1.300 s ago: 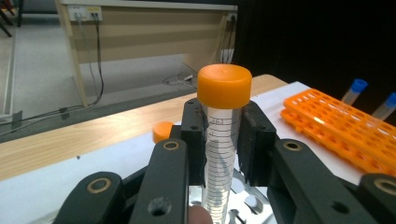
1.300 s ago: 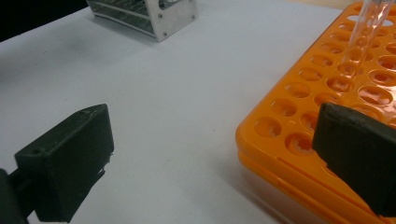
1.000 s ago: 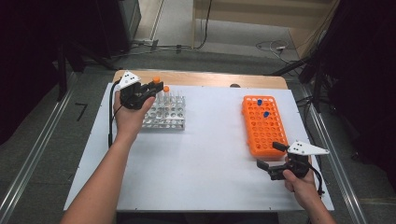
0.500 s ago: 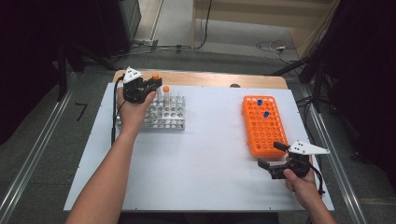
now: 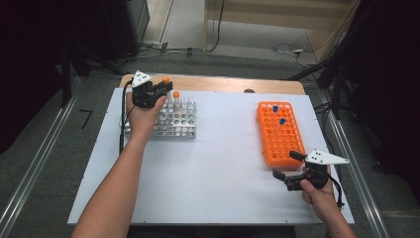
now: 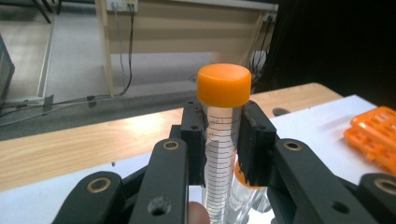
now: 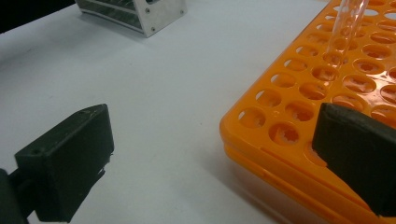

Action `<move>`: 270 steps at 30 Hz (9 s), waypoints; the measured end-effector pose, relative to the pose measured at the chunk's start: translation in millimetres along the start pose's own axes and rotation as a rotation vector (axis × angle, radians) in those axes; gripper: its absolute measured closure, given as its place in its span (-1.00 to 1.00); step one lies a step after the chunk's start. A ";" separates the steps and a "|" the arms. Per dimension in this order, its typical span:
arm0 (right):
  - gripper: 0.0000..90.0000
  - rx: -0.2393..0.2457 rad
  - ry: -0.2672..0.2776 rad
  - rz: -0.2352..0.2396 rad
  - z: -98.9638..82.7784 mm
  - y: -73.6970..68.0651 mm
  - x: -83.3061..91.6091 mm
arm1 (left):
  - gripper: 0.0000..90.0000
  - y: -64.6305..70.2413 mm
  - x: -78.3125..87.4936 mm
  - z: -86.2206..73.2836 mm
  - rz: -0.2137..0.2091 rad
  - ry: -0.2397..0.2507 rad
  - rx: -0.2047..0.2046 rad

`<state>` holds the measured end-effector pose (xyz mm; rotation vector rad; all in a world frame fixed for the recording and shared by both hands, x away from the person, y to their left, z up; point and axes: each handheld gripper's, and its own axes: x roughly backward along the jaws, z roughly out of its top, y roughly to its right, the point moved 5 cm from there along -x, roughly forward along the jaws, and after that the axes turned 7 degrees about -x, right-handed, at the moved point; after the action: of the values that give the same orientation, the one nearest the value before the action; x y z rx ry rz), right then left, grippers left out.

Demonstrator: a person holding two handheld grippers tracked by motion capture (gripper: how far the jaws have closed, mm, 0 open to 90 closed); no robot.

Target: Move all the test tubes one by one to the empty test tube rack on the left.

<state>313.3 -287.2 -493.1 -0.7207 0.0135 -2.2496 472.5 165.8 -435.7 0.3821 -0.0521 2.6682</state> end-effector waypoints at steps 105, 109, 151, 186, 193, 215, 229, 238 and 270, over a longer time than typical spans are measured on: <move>-0.42 -0.097 0.070 -0.202 42.1 24.1 -21.5 | -1.00 72.5 104.7 -43.1 -0.136 -0.051 -0.005; -0.19 -0.102 0.070 -0.233 46.1 33.2 -31.8 | -1.00 83.9 113.1 -47.9 -0.151 -0.045 0.003; 0.67 -0.136 0.041 -0.419 62.0 49.2 -53.7 | -1.00 121.3 122.3 -65.9 -0.233 -0.056 -0.047; 0.68 0.114 -0.080 0.121 39.3 -111.0 -76.5 | -0.70 189.8 119.2 -58.2 -0.452 -0.063 -0.132; 0.67 0.159 -0.114 0.179 32.4 -136.4 -87.2 | -0.30 204.7 117.0 -58.4 -0.516 -0.055 -0.134; 0.67 0.199 -0.159 0.238 27.4 -158.4 -93.3 | 0.63 218.3 118.3 -62.4 -0.585 -0.042 -0.214; 0.48 0.214 -0.137 0.253 27.9 -157.5 -89.6 | 0.72 210.6 120.9 -57.0 -0.566 -0.001 -0.192; -0.67 0.202 -0.100 0.255 27.6 -147.1 -77.5 | 0.72 187.7 122.9 -51.3 -0.522 0.008 -0.160; -0.94 0.055 -0.001 0.005 6.9 -34.8 2.1 | 0.72 68.6 93.6 -5.9 -0.231 0.054 -0.084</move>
<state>292.4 -262.4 -478.5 -0.6914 -0.0463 -2.2363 360.4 143.9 -413.9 0.2715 -0.0968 2.4379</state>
